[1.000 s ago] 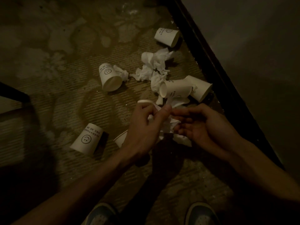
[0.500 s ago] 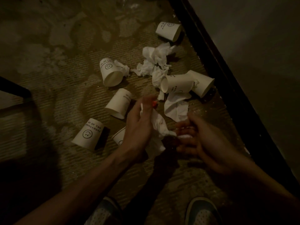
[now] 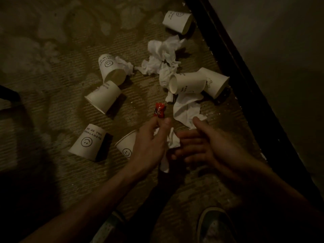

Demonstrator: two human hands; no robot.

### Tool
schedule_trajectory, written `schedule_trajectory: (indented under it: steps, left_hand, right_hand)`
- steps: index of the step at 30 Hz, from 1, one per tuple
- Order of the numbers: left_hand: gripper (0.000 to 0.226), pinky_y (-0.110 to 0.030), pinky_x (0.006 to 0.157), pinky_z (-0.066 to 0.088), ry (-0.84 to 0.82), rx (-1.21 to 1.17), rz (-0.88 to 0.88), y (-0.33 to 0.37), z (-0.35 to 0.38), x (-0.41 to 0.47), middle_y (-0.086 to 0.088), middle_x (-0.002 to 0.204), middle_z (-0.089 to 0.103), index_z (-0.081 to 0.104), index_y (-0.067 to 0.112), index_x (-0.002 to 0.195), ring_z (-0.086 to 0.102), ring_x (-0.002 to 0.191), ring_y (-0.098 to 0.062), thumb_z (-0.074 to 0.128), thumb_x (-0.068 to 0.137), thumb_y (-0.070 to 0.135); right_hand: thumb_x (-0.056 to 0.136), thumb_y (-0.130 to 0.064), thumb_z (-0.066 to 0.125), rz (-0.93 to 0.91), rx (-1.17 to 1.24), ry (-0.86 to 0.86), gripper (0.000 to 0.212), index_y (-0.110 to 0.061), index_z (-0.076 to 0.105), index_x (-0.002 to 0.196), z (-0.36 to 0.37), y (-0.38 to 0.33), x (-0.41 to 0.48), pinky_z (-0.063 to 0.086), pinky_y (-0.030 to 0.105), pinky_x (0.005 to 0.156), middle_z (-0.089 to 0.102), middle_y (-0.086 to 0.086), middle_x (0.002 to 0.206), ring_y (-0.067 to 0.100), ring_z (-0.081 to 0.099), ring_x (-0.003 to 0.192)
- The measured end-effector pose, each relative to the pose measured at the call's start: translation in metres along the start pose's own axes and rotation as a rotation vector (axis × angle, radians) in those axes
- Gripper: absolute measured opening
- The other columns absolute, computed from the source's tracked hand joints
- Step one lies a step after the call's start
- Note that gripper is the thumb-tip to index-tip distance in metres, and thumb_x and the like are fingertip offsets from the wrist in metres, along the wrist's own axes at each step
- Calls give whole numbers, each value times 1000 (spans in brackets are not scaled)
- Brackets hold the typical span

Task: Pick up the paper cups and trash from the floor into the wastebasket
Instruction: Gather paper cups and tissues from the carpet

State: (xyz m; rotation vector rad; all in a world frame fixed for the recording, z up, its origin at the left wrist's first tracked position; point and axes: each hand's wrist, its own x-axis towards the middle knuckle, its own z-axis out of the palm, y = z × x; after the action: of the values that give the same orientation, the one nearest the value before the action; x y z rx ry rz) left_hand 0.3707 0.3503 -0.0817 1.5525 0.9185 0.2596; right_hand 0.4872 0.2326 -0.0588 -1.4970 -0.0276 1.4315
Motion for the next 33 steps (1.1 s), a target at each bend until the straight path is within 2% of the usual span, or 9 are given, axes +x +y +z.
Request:
schedule_trajectory:
  steps: [2,4,7,11,15,20,23,27,33]
  left_hand:
    - [32,-24,56,49,14,36,-15,-6,-3,7,8,69,66,62,16,79,64,66,-7,51,101,37]
    - [34,-13,53,45,14,71,-24,-11,-5,12,13,66,66,64,19,76,61,62,2,51,101,37]
    - [46,-11,50,42,-7,92,-54,-15,-3,17,10,61,65,67,18,73,59,57,1,43,102,45]
    - [64,-13,39,37,-15,34,-177,-15,1,22,8,52,60,69,10,81,54,45,-1,33,99,59]
    - [75,-19,38,41,-37,-23,-273,-13,3,22,-15,68,68,69,7,89,58,45,-11,26,94,68]
    - [74,-29,45,51,-87,-135,-392,-6,6,17,-22,83,71,72,22,71,68,61,-23,25,76,80]
    - [75,-39,63,55,-114,-182,-341,-9,11,15,-14,94,74,75,29,84,70,87,-38,27,75,87]
    - [78,-50,97,51,-94,-210,-260,-16,10,16,3,121,70,64,34,123,67,110,-19,32,75,87]
    - [84,-52,113,36,-295,-408,-336,-9,10,13,-4,132,65,55,21,138,59,125,-24,38,81,80]
  right_hand:
    - [93,-42,59,-292,-352,325,27,-21,71,104,-18,4,11,54,20,64,73,-5,100,15,68,89]
    - [87,-39,70,-496,-756,470,37,-31,62,123,-35,11,26,48,24,83,55,-7,128,12,52,115]
    - [75,-45,80,-445,-1117,300,79,-30,45,144,-50,29,47,30,27,99,34,-2,149,17,29,134]
    - [75,-31,83,-554,-1231,275,63,-15,59,132,-57,46,60,31,21,92,51,3,129,20,44,122]
    - [80,-26,80,-593,-1108,341,38,-10,71,113,-55,44,61,41,12,77,62,3,110,10,55,98]
    - [75,-27,83,-479,-584,394,20,-26,75,93,-41,36,48,52,10,70,70,-15,94,-1,66,91]
    - [71,-22,83,-405,-240,225,16,-27,77,85,-26,24,34,55,15,66,76,-10,87,5,72,86]
    - [62,-27,75,-346,-41,31,12,-29,80,72,-13,9,19,55,17,63,77,-3,82,11,74,78]
    - [63,-18,71,-196,265,-125,26,-11,77,87,-8,5,20,58,25,66,75,13,95,18,74,84]
